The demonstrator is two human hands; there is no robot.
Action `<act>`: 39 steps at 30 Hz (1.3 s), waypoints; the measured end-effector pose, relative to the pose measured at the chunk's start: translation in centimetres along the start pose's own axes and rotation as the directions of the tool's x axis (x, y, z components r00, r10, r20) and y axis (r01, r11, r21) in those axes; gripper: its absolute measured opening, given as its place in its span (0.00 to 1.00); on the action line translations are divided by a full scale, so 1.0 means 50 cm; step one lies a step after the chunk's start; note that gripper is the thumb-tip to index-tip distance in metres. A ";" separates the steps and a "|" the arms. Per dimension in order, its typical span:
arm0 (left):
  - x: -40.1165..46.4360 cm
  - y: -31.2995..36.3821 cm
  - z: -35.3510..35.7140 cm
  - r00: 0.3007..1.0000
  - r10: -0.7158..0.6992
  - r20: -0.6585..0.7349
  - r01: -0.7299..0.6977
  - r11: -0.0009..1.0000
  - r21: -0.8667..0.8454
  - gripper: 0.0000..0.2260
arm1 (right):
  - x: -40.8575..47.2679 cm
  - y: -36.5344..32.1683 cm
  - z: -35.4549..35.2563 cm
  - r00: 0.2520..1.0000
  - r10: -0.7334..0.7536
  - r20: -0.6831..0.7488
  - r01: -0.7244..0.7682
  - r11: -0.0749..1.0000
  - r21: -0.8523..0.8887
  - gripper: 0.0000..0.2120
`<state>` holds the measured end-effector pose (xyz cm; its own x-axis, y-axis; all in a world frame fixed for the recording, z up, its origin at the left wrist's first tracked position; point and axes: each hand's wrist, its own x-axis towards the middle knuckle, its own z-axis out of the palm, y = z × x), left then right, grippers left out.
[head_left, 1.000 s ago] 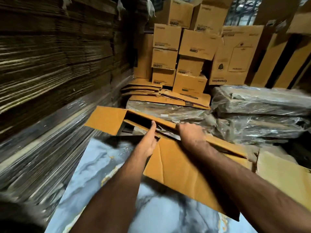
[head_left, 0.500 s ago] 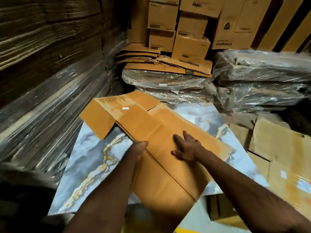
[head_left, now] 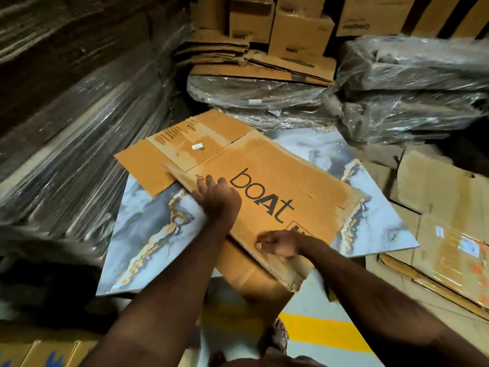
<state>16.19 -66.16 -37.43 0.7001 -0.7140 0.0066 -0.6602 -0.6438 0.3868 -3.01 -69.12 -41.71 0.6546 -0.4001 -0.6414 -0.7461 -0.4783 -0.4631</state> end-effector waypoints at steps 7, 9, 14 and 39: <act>-0.111 -0.030 0.090 0.801 0.181 0.570 -0.256 0.965 0.053 0.19 | -0.054 0.070 0.079 0.892 0.085 -0.445 0.021 0.974 0.227 0.21; -0.144 -0.022 0.116 0.742 0.224 0.632 -0.310 0.950 0.027 0.20 | -0.076 0.094 0.091 0.806 0.186 -0.561 0.000 0.949 0.315 0.24; -0.196 0.013 0.158 0.657 0.300 0.692 -0.405 0.914 -0.012 0.20 | -0.091 0.176 0.096 0.726 0.519 -0.452 -0.086 0.720 0.689 0.25; -0.311 0.239 0.080 0.944 0.085 0.318 -0.245 0.825 0.508 0.39 | -0.135 0.266 -0.144 0.981 0.172 -0.094 0.128 -0.198 0.972 0.23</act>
<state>-3.67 -63.83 -36.61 0.5186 -0.8165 -0.2537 -0.8550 -0.4962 -0.1510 -16.48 -78.41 -39.12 0.5248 -0.5480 -0.6513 0.1132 0.8033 -0.5847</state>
